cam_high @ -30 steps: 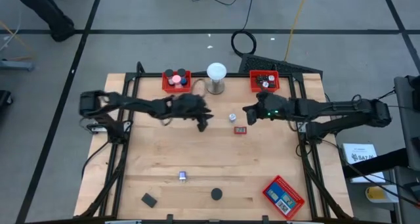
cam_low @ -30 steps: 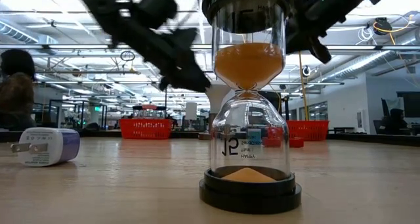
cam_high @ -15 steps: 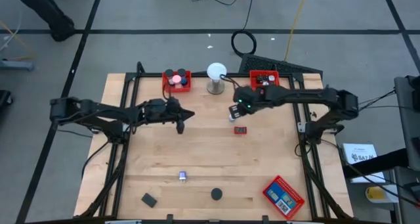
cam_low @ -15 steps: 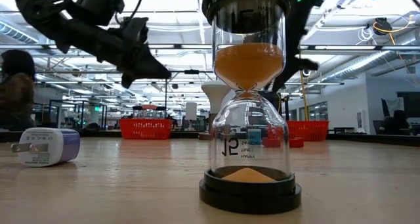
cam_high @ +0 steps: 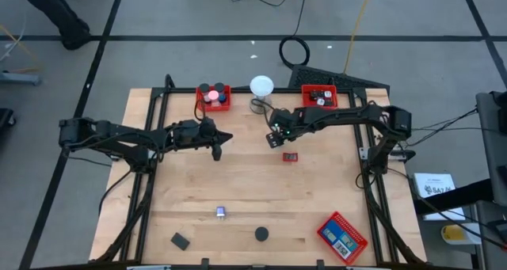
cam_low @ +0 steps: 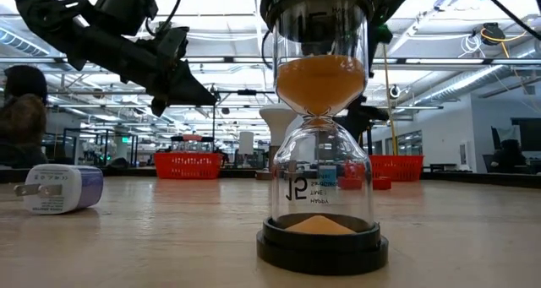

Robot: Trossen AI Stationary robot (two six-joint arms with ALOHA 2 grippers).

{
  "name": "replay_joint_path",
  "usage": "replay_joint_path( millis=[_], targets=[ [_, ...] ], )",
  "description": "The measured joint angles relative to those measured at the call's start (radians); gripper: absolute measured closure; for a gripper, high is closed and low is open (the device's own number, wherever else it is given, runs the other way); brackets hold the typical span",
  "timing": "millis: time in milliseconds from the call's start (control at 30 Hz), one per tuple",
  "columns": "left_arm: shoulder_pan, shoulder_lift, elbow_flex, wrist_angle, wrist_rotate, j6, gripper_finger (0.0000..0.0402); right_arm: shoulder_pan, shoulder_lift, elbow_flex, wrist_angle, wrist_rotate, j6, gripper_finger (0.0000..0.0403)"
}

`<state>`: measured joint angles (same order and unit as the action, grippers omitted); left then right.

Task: Pick & Place Office items
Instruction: Put the blue charger adapter into the top right red bin

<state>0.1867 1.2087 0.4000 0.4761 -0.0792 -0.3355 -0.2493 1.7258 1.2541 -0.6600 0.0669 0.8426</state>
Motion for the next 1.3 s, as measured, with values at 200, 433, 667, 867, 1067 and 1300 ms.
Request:
replay_joint_path(
  millis=[200,433,667,867,1067,1300],
  targets=[
    [0.000,0.000,0.000,-0.001,0.000,0.000,0.0379,0.000,0.065,0.000,0.010,0.008,-0.027,0.0161],
    [0.000,0.000,0.000,-0.003,-0.001,0.004,0.0397,0.000,0.106,0.000,0.026,0.008,-0.047,0.0178],
    [0.000,0.000,0.000,-0.003,-0.002,0.004,0.0385,-0.011,0.107,0.000,0.035,-0.026,-0.061,0.0259],
    [0.000,0.000,0.000,-0.003,-0.019,0.000,0.0394,-0.058,0.084,-0.002,0.015,-0.061,-0.080,0.0281],
    [0.000,0.000,0.000,-0.003,-0.018,-0.018,0.0389,-0.221,-0.038,-0.001,-0.094,-0.097,-0.097,0.0274],
    [0.000,0.001,0.000,-0.003,-0.018,-0.040,0.0390,-0.463,-0.111,0.001,-0.141,-0.068,-0.168,0.0277]
  ],
)
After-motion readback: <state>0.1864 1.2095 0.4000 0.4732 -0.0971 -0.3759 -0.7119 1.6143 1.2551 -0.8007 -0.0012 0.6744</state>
